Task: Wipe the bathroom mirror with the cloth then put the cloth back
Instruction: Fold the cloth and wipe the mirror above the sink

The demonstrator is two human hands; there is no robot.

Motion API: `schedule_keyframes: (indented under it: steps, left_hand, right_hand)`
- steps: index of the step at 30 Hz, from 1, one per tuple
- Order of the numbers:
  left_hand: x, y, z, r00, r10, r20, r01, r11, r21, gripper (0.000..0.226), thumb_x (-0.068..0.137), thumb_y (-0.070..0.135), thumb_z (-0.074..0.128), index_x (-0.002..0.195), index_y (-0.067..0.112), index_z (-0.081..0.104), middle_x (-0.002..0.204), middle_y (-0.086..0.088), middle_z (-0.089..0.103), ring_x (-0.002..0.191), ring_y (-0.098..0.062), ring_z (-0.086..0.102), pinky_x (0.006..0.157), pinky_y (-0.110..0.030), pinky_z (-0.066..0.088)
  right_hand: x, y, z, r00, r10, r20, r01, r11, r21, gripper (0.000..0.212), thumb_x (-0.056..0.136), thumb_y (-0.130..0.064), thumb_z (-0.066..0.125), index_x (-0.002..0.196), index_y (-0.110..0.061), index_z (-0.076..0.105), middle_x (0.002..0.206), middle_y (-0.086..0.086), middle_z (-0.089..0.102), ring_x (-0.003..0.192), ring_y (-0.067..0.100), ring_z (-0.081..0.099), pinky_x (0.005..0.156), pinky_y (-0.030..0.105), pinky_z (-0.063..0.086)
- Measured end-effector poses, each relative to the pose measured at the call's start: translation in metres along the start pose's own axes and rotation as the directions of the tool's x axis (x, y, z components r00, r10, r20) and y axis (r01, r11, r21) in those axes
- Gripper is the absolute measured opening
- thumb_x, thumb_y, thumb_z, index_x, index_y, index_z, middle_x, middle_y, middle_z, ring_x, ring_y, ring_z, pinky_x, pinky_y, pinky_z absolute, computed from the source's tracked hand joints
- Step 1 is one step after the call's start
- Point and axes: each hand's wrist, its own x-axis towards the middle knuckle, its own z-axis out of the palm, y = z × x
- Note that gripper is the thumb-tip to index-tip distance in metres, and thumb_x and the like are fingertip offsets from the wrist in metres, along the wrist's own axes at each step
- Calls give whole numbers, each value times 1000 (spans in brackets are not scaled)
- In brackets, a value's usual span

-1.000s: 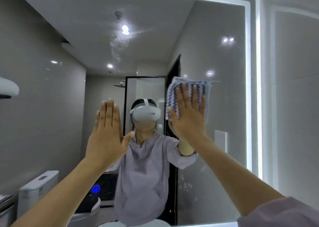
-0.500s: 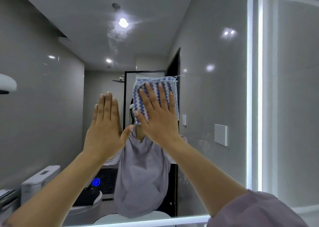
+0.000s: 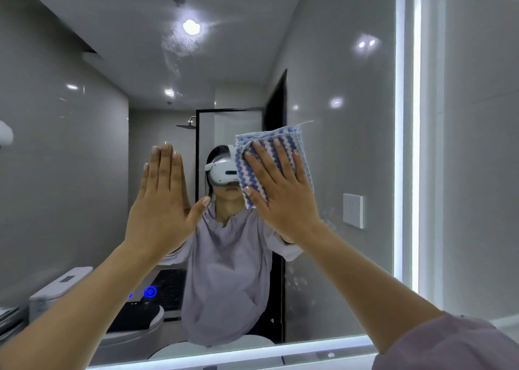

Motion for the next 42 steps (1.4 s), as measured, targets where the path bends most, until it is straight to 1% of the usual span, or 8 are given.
schedule_keyframes:
  steps: [5, 11, 17, 23, 27, 34, 39, 42]
  left_hand:
    - [0, 1, -1, 1000, 2, 2, -2, 1000, 0, 90, 85, 65, 10, 145, 4, -16, 155, -13, -22, 143, -22, -23, 118, -38, -6]
    - [0, 0, -3, 1000, 6, 9, -6, 1000, 15, 90, 85, 65, 11, 144, 4, -18, 155, -13, -24, 143, -22, -23, 118, -37, -7]
    - [-1, 1, -2, 1000, 4, -1, -4, 1000, 11, 89, 85, 64, 10, 145, 3, -17, 155, -14, -22, 143, -24, -21, 118, -40, -4]
    - [0, 2, -1, 1000, 2, 0, -2, 1000, -5, 90, 85, 64, 12, 145, 2, -14, 155, -15, -21, 144, -24, -20, 119, -40, -3]
    - [-1, 1, -1, 1000, 9, -6, -9, 1000, -9, 90, 85, 64, 14, 145, 3, -15, 155, -14, -21, 144, -23, -21, 119, -39, -5]
    - [-1, 1, 1, 1000, 6, -14, -6, 1000, -2, 90, 86, 63, 14, 146, 2, -12, 156, -16, -18, 144, -25, -18, 119, -42, 0]
    - [-1, 1, 1, 1000, 14, -22, -14, 1000, 2, 89, 87, 62, 16, 145, 2, -14, 155, -16, -19, 145, -26, -17, 119, -42, 0]
    - [0, 1, 1, 999, 27, -36, -27, 1000, 2, 89, 87, 61, 19, 146, 0, -11, 156, -17, -17, 145, -27, -14, 119, -39, -5]
  right_hand:
    - [-10, 21, 1, 1000, -13, -6, 13, 999, -30, 63, 99, -50, 25, 154, -21, 14, 161, 0, 9, 149, 26, 2, 120, 48, 4]
    - [-15, 41, 4, 999, -48, -15, 47, 997, -61, 61, 100, -51, 17, 154, -21, 13, 161, 0, 10, 149, 26, 3, 120, 49, 6]
    - [-45, 88, 4, 993, 121, -8, -121, 992, -32, 63, 99, -49, 14, 154, -18, 12, 161, 4, 10, 149, 29, 4, 119, 51, 7]
    - [-74, 122, 1, 949, 315, 1, -314, 948, 57, 63, 98, -53, 9, 154, -26, -1, 161, -2, 1, 149, 24, -1, 120, 51, 6]
    - [-86, 132, 0, 909, 417, 27, -417, 903, 107, 65, 96, -53, 11, 152, -20, 5, 161, 3, 8, 149, 30, 2, 118, 56, 9]
    - [-85, 126, -3, 874, 484, -31, -479, 871, 108, 65, 95, -48, 16, 152, -16, 12, 160, 7, 12, 148, 31, 1, 119, 54, 7]
    - [-85, 126, 0, 855, 517, -29, -512, 852, 111, 69, 97, -54, 7, 152, -14, 17, 160, 11, 15, 148, 32, 3, 119, 54, 7]
    - [-85, 125, 0, 859, 511, -25, -506, 857, 98, 71, 97, -55, 3, 151, -11, 18, 159, 12, 17, 148, 34, 6, 118, 56, 11]
